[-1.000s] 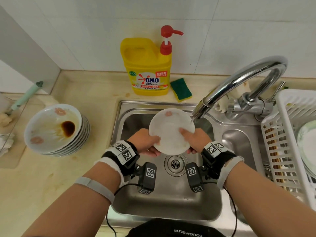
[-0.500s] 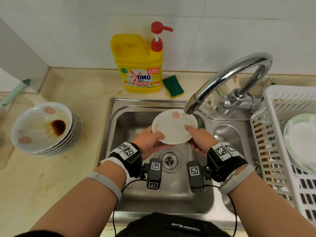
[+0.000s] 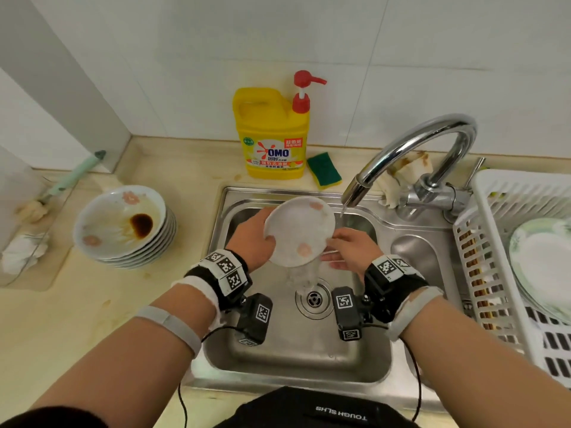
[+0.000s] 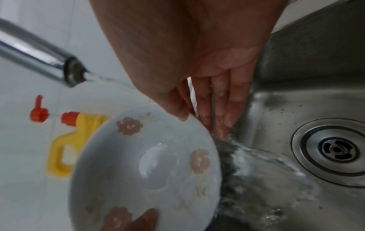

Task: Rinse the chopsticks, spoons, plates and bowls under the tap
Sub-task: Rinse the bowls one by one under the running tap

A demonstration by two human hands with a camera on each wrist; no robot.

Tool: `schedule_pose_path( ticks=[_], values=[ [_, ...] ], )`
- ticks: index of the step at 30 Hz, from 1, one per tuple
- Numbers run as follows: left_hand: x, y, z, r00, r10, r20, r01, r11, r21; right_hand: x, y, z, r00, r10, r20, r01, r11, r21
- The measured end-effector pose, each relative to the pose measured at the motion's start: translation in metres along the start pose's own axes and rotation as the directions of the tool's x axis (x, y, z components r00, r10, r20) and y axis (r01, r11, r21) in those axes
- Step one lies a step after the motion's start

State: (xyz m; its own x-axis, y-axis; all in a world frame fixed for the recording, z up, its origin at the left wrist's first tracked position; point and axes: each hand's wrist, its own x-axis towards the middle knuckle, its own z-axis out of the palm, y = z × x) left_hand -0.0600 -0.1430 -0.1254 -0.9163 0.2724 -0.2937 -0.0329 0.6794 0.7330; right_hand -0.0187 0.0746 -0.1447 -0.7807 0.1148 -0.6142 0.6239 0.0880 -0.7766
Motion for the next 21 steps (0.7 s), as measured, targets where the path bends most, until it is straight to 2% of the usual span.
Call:
schedule_pose_path(
  ticks=[2,5,8,11,15,21],
  values=[
    [-0.009,-0.003,-0.01,0.997,0.04,-0.068,-0.038,0.999,0.034,-0.005,-0.007,0.009,0.998,-0.068,-0.001,0.068,0.997,-0.029],
    [-0.029,0.001,-0.025,0.976,0.13,-0.172,-0.123,0.991,0.055,-0.014,-0.018,0.018,0.977,-0.215,-0.009,0.208,0.955,-0.213],
    [-0.046,0.007,-0.039,0.932,0.236,-0.273,-0.232,0.971,0.047,-0.03,-0.033,0.022,0.919,-0.395,0.004,0.356,0.824,-0.44],
    [-0.057,0.011,-0.05,0.867,0.365,-0.338,-0.355,0.93,0.093,-0.048,-0.046,0.024,0.841,-0.541,0.013,0.441,0.671,-0.596],
    [-0.07,0.02,-0.062,0.815,0.473,-0.334,-0.449,0.881,0.151,-0.064,-0.055,0.023,0.767,-0.642,-0.01,0.504,0.613,-0.609],
    [-0.078,0.033,-0.068,0.766,0.558,-0.32,-0.526,0.83,0.187,-0.087,-0.059,0.015,0.72,-0.692,-0.049,0.513,0.579,-0.633]
  ],
)
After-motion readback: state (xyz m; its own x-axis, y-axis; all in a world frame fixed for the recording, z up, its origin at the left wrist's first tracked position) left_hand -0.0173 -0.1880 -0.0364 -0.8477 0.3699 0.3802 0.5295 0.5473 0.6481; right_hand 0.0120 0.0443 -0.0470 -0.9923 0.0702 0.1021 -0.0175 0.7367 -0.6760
